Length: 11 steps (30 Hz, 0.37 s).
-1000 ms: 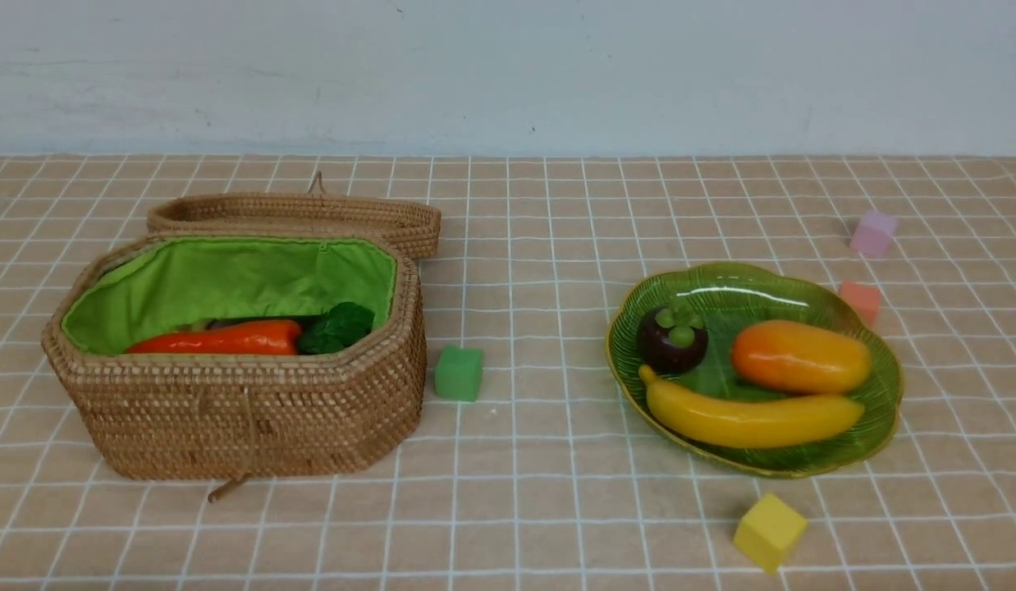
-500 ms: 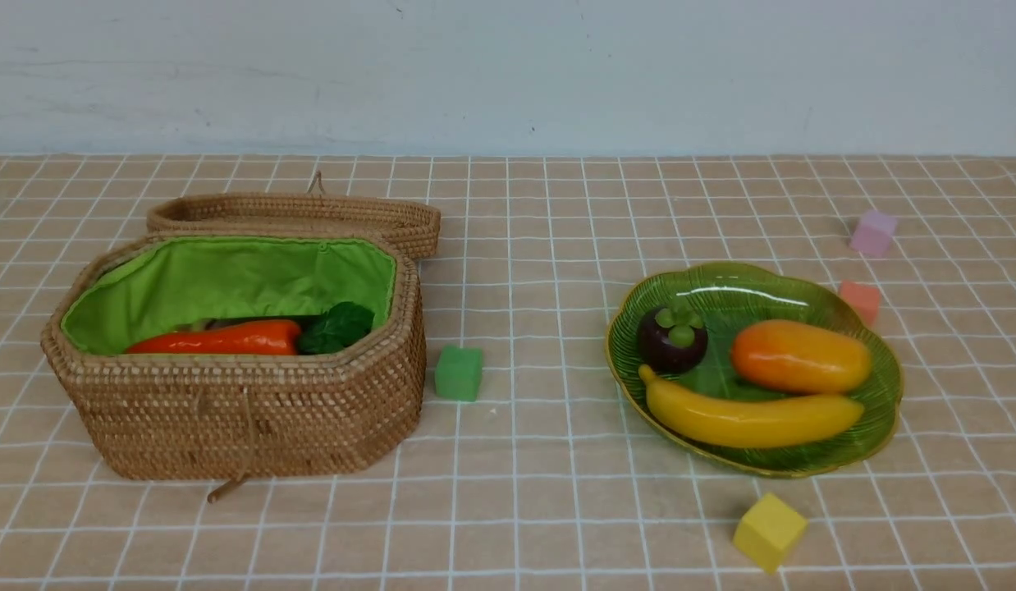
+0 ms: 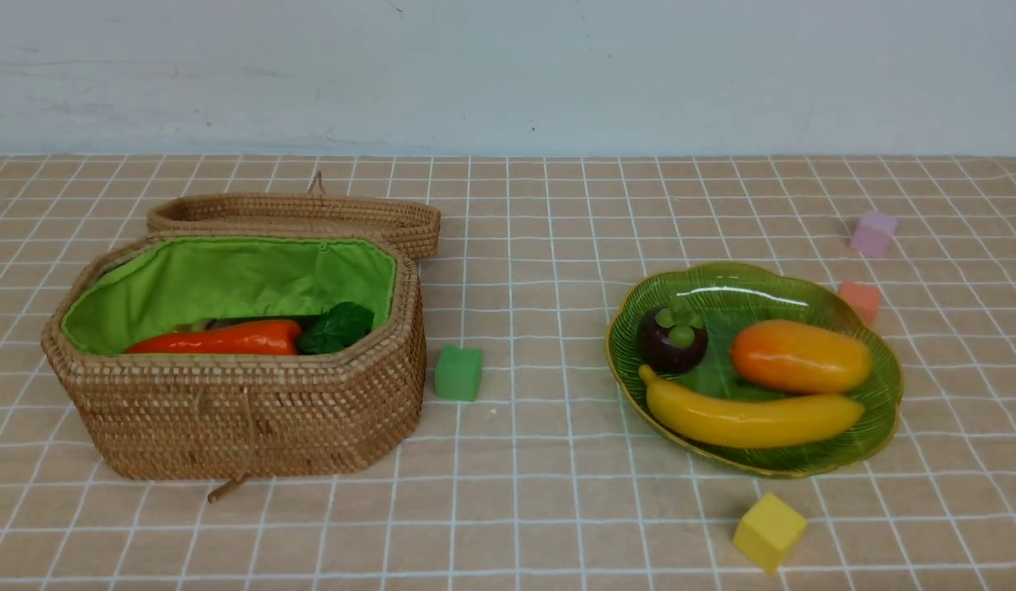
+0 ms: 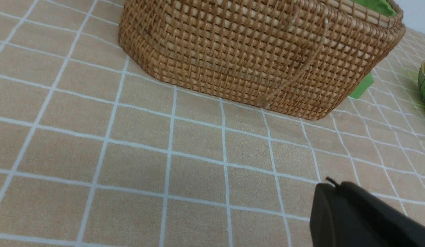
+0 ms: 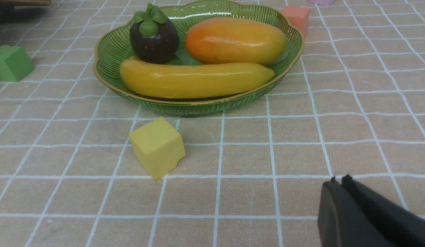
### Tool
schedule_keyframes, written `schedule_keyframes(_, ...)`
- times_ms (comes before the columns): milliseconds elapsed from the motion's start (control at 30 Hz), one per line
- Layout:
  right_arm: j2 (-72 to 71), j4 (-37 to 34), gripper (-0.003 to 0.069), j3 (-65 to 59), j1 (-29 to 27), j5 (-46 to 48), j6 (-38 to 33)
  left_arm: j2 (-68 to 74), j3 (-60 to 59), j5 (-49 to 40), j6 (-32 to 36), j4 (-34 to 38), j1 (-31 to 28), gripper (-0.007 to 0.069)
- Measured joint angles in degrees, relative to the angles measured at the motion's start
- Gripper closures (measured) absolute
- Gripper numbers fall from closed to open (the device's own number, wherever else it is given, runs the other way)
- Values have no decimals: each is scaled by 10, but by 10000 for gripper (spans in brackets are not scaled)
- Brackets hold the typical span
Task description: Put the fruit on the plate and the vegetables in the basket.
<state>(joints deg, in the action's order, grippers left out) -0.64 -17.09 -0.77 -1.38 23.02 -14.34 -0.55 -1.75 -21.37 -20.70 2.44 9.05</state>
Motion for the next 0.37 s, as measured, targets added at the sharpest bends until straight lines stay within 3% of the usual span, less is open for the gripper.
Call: schedule_keyframes(367,0,0,636,0,0,0,0,0,0,0,0,0,0,631)
